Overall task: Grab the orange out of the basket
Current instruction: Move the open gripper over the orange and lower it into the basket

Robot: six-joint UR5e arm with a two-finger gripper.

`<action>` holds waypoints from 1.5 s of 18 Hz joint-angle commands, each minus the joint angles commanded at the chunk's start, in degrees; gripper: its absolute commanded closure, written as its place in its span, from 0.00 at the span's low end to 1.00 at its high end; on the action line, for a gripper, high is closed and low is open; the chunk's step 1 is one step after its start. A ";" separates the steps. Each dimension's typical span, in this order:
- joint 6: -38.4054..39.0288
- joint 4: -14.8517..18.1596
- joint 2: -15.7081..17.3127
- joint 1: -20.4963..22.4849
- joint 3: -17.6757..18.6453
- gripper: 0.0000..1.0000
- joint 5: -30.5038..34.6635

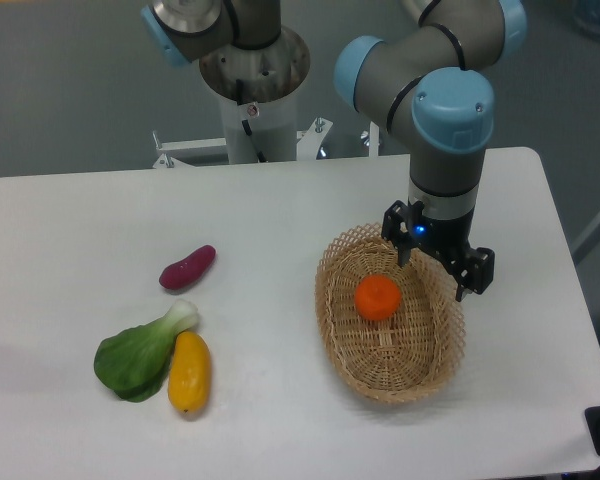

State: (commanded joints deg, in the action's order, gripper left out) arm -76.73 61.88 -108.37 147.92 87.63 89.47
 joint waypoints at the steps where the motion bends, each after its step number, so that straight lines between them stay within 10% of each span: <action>1: 0.09 0.00 0.00 -0.09 0.35 0.00 0.00; 16: 2.29 -10.71 -1.49 -0.44 10.55 0.00 0.00; 22: -15.09 -10.90 -1.93 -0.53 12.31 0.00 0.26; 27: -12.75 -11.42 -2.72 -2.64 14.50 0.00 4.13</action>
State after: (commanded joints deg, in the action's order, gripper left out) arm -89.48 50.45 -111.09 145.28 102.13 93.60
